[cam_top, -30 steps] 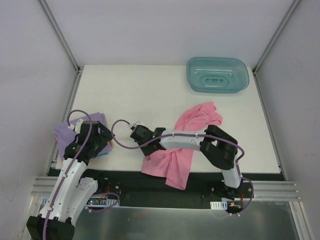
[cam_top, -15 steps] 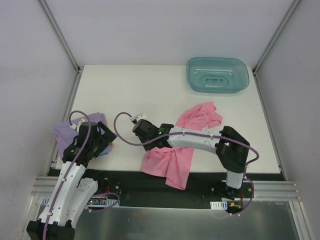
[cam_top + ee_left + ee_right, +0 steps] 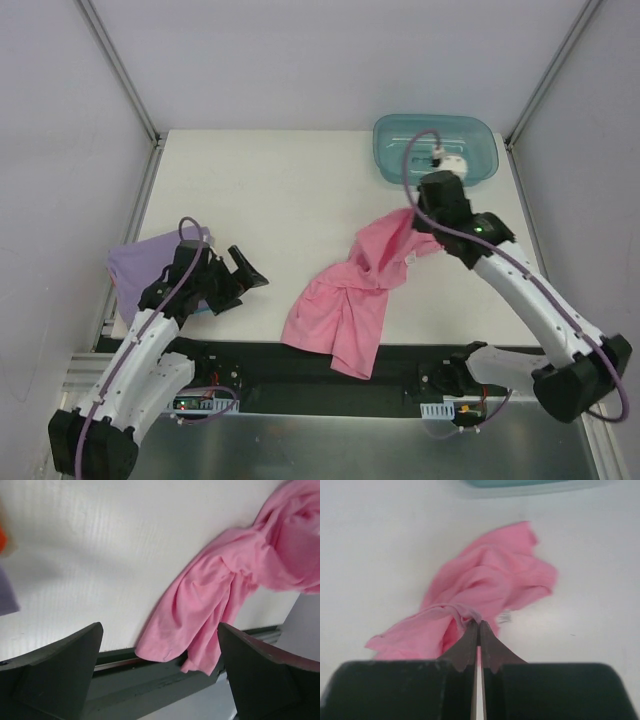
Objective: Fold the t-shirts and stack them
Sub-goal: Flatten out the tshirt
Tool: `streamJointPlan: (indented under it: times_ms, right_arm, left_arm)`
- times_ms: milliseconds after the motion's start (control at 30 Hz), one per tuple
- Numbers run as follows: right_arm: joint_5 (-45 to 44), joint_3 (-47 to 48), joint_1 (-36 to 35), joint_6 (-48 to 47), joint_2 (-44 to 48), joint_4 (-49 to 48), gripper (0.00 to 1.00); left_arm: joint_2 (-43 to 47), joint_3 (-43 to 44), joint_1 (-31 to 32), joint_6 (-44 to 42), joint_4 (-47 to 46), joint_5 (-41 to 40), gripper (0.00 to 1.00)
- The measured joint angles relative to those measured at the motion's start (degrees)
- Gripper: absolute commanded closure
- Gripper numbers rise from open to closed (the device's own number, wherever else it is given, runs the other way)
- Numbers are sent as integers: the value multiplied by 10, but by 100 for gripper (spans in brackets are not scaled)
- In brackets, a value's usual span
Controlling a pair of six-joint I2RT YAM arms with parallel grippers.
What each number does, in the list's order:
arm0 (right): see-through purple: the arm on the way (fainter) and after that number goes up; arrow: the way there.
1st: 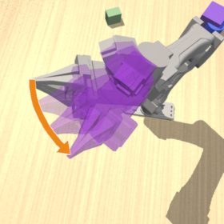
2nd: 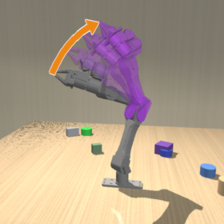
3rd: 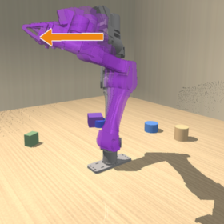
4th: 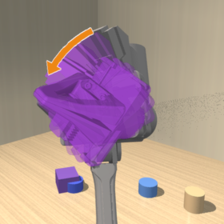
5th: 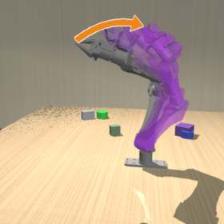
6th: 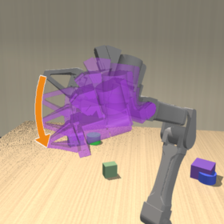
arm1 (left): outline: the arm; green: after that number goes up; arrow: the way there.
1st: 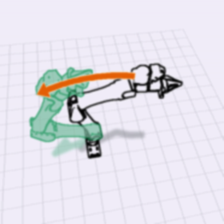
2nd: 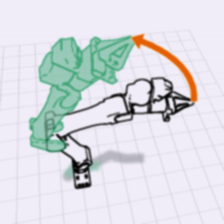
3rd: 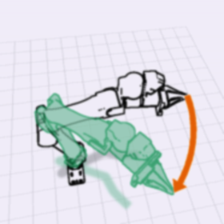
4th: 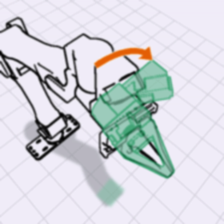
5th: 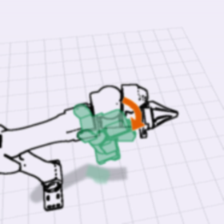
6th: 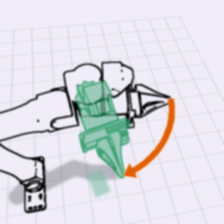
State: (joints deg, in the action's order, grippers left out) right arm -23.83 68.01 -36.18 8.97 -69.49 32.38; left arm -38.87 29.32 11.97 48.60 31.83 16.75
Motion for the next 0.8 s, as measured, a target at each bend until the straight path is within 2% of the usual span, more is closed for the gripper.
streamJointPlan:
  times_ms: [167,267,400,467,600,800]
  right_arm:
    - [-30,-18,191,-1,119,51,99]
    - [-27,-18,260,-3,156,73,99]
    - [0,-37,287,-7,152,83,99]
    - [10,-48,290,-9,142,84,99]
    - [32,-61,294,-14,129,91,99]
    - [43,-61,299,-22,133,90,99]
  left_arm:
    - [-71,0,97,1,-33,30,1]
    - [-114,-2,167,3,-42,29,1]
    - [-173,-2,267,13,-49,21,5]
    - [-202,-2,292,19,-50,20,8]
    - [-258,-2,305,33,-51,1,20]
    - [-292,14,305,54,-52,-25,29]
